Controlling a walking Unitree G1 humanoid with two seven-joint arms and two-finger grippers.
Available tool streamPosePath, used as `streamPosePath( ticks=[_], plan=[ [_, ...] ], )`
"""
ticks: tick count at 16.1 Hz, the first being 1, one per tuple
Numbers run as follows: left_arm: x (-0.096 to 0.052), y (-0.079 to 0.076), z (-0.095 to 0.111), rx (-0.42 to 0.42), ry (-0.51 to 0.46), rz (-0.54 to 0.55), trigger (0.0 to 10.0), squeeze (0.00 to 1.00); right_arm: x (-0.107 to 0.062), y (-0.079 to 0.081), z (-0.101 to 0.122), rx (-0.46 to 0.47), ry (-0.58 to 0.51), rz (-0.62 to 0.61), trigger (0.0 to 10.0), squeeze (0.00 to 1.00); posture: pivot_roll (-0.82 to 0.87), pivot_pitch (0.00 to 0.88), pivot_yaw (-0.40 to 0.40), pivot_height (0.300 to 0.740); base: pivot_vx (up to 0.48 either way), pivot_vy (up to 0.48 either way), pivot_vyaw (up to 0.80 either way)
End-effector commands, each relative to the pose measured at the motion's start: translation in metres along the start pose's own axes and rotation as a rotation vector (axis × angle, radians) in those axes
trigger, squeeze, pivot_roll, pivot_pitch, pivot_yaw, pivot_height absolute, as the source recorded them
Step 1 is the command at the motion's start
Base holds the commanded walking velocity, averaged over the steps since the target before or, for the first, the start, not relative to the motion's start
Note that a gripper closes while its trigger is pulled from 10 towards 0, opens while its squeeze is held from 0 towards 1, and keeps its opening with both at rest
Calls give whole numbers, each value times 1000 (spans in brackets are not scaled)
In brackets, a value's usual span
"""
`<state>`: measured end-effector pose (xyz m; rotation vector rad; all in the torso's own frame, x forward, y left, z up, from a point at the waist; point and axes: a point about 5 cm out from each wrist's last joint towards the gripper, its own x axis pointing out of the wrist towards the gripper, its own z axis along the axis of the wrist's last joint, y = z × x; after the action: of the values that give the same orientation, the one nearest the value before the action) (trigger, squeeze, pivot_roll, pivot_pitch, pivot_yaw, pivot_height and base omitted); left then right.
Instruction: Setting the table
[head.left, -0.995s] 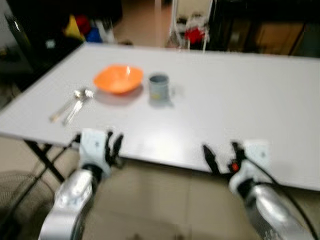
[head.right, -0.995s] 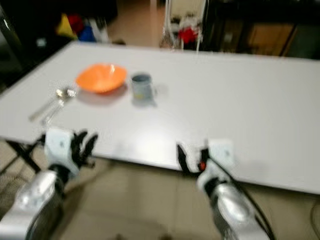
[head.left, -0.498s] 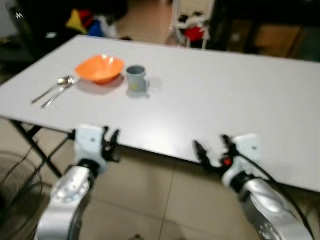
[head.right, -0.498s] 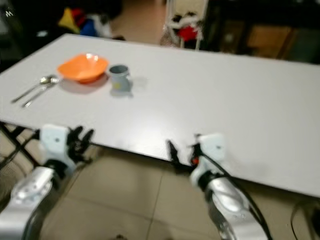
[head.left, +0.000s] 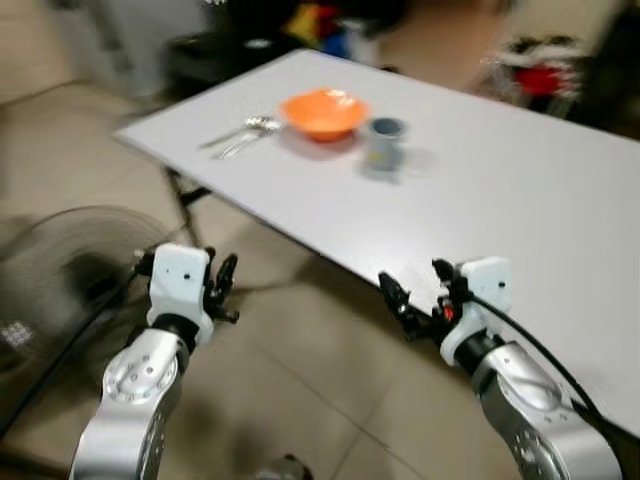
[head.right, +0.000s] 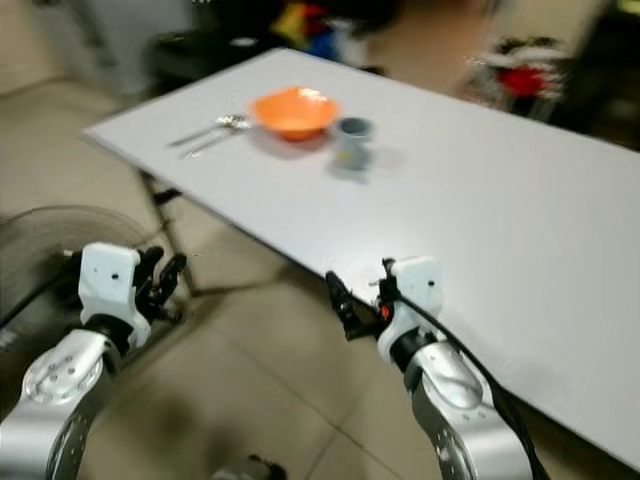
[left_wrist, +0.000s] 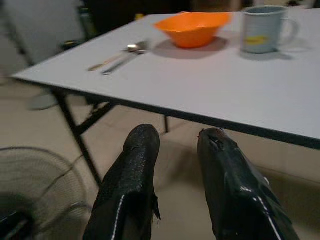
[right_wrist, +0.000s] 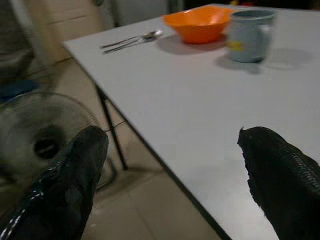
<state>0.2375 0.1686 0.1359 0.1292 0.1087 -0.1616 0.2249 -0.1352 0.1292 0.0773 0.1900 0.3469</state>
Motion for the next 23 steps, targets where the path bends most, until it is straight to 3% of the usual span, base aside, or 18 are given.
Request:
streamPosePath(
  ticks=[1,3,9,12,23],
  plan=[
    [1,3,3,2,-17,18,10000,0,2,-2,0,7,-4,-6,10000,161,158,0,35,727,0,0,800],
    [0,2,3,-14,-2,19,10000,0,-1,3,3,8,-6,34,10000,157,161,0,29,727,0,0,800],
    [-1,5,5,1,6,11,10000,0,0,2,-2,57,-4,-7,10000,141,160,0,48,727,0,185,800],
    [-2,3,5,-3,6,8,10000,0,-1,1,-3,68,0,-24,10000,78,163,0,45,727,0,330,0],
    [-6,7,10,10,1,28,10000,0,4,9,-2,77,6,35,10000,75,187,0,32,727,0,315,0]
  ],
)
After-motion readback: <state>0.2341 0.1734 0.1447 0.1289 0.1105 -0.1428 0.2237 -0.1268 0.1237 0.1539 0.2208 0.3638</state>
